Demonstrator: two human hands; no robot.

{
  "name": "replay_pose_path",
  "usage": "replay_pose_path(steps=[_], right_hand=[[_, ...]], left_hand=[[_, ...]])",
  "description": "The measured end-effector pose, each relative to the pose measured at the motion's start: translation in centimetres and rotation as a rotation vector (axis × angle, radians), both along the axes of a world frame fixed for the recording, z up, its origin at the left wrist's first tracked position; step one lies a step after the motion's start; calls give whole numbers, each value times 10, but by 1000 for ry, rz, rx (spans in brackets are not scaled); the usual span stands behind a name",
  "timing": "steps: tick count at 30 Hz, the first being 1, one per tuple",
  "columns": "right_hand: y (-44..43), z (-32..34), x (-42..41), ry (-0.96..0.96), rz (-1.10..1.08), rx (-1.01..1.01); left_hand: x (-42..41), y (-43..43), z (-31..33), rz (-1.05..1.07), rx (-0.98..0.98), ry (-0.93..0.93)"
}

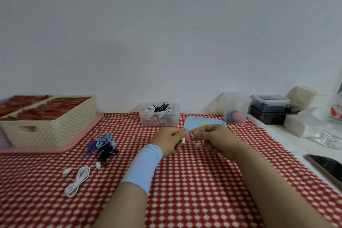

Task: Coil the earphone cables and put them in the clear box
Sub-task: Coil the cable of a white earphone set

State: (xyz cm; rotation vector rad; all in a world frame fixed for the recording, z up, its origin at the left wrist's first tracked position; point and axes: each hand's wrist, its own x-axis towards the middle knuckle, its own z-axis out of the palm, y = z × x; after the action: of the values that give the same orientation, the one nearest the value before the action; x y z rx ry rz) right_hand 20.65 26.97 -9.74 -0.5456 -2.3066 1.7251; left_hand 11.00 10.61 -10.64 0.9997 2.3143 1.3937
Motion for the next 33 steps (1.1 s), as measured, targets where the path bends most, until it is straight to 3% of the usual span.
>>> replay_pose_path(steps=[7, 11, 13, 19, 33], right_hand=[[-9, 6, 2, 85, 42, -198], [-8, 8, 0, 95, 80, -256], [-7, 7, -1, 94, 69, -265], [-7, 3, -3, 112, 125, -266], [-3, 4, 1, 78, 171, -287]], left_hand=[[3, -1, 0, 54, 196, -228], [-1, 1, 0, 6, 363, -563], [0, 1, 0, -79, 402, -641], [1, -2, -3, -88, 305, -272], [3, -4, -2, -84, 329, -238]])
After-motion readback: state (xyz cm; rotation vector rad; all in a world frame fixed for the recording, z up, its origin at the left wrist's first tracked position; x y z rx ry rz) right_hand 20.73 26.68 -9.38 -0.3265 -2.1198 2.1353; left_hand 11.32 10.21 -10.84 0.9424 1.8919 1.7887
